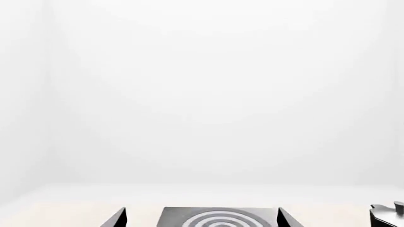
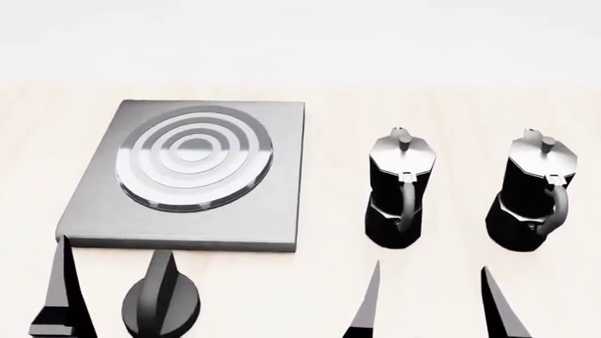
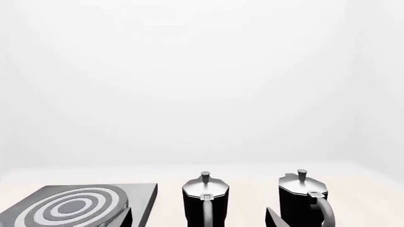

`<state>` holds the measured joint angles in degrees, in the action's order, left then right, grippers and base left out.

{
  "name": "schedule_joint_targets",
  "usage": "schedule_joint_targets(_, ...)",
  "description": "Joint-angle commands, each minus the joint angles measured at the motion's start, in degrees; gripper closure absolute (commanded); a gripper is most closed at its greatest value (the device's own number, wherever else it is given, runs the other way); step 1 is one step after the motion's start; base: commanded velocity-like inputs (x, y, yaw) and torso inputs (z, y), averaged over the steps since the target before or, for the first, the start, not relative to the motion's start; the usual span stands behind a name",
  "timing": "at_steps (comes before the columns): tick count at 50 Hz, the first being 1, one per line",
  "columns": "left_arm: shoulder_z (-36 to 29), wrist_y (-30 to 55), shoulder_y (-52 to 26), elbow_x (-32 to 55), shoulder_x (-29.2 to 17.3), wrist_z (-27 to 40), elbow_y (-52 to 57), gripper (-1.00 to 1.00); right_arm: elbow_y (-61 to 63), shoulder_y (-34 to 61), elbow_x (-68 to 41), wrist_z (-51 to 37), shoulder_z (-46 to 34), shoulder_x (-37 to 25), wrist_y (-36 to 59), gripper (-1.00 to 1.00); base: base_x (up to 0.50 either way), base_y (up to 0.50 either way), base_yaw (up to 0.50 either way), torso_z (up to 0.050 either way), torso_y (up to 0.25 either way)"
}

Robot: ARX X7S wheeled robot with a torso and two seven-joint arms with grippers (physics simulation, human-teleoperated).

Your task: Turn off the stove.

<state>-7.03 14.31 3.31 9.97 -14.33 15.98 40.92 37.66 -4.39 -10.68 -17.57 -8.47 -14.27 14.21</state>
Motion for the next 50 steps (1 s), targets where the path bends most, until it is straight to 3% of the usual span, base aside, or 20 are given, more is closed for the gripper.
schedule_joint_targets(1, -0.5, -0.2, -0.1, 0.3, -0.6, 0.5, -0.4, -1.00, -0.2, 0.0, -0.2, -0.6, -0.5, -0.5, -0.2, -1.00, 0.00, 0.00, 0.00, 0.000, -0.102)
schedule_joint_targets(50, -2.0, -1.3, 0.0, 1.2, -2.2, 2.3, -1.5, -1.00, -0.8, -0.2, -1.4, -2.1, -1.8, -2.2, -2.0, -1.00, 0.00, 0.00, 0.00, 0.000, -0.102)
